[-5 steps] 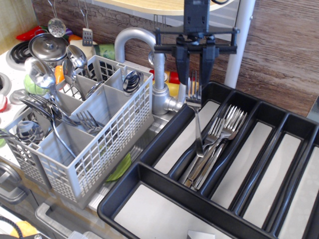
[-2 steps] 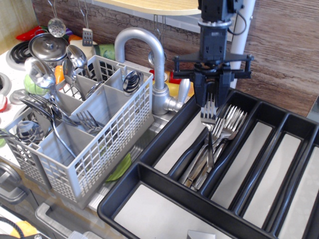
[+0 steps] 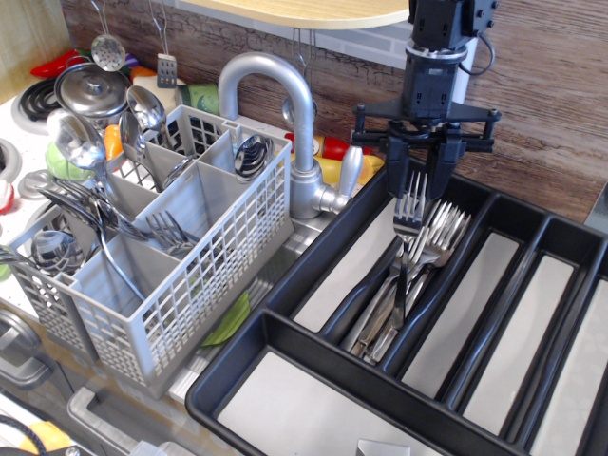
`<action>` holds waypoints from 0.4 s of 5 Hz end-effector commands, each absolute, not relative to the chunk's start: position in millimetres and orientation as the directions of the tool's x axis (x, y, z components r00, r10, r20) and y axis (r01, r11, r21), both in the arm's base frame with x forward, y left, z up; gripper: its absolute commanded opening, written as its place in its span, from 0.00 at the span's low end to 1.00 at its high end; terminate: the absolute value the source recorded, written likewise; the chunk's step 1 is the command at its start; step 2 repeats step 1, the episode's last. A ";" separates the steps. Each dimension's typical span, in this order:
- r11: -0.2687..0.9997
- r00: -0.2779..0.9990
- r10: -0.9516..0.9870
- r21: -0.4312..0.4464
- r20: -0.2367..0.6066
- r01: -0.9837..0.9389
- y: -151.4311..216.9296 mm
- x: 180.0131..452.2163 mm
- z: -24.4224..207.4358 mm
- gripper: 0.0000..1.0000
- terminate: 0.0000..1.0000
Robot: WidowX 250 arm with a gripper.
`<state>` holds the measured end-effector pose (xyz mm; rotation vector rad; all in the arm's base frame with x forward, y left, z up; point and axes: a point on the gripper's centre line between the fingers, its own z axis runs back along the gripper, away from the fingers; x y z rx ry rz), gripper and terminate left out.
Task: Put fork from basket to tray
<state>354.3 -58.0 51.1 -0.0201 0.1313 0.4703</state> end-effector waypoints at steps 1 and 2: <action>0.885 0.882 0.463 -0.009 -0.092 -0.465 -60.1 358.4 63.9 1.00 1.00; 0.885 0.882 0.463 -0.009 -0.092 -0.465 -60.1 358.4 63.9 1.00 1.00</action>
